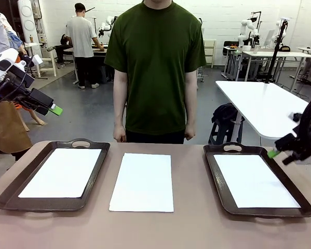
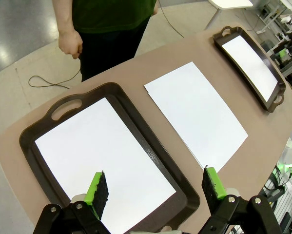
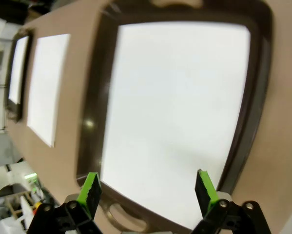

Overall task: Sort the A4 documents.
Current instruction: Receive the A4 Paper.

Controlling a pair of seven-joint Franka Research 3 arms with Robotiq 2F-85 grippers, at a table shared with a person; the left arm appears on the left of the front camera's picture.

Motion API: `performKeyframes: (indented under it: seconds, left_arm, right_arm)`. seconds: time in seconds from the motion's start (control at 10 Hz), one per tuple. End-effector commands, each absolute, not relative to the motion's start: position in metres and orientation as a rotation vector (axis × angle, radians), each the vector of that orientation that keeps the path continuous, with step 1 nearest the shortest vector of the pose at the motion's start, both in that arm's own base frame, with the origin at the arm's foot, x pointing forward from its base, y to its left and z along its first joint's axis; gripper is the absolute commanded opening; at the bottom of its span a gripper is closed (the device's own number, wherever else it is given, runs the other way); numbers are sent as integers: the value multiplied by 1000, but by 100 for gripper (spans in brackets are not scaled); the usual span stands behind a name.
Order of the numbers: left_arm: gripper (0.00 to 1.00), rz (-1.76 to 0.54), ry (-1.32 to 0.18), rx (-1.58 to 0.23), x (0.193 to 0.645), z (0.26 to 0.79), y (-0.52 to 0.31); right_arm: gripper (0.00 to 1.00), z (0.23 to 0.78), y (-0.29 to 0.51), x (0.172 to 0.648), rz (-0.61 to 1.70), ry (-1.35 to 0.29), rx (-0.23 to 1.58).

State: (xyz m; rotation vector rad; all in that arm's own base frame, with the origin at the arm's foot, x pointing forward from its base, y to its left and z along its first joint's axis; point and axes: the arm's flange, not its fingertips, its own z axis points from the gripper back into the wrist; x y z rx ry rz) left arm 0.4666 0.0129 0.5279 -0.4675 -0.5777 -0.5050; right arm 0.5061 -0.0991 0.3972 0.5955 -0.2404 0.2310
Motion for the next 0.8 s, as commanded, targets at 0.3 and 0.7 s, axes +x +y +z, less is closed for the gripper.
performKeyframes:
  seconds: [0.3,0.7]
  left_arm:
    - [100,-505,-585,-456,467,529,13]
    - [100,-505,-585,-456,467,529,13]
  right_arm:
    - [100,500,-89,460,697,-498,863]
    - [100,531,-45,462,922,-483,851]
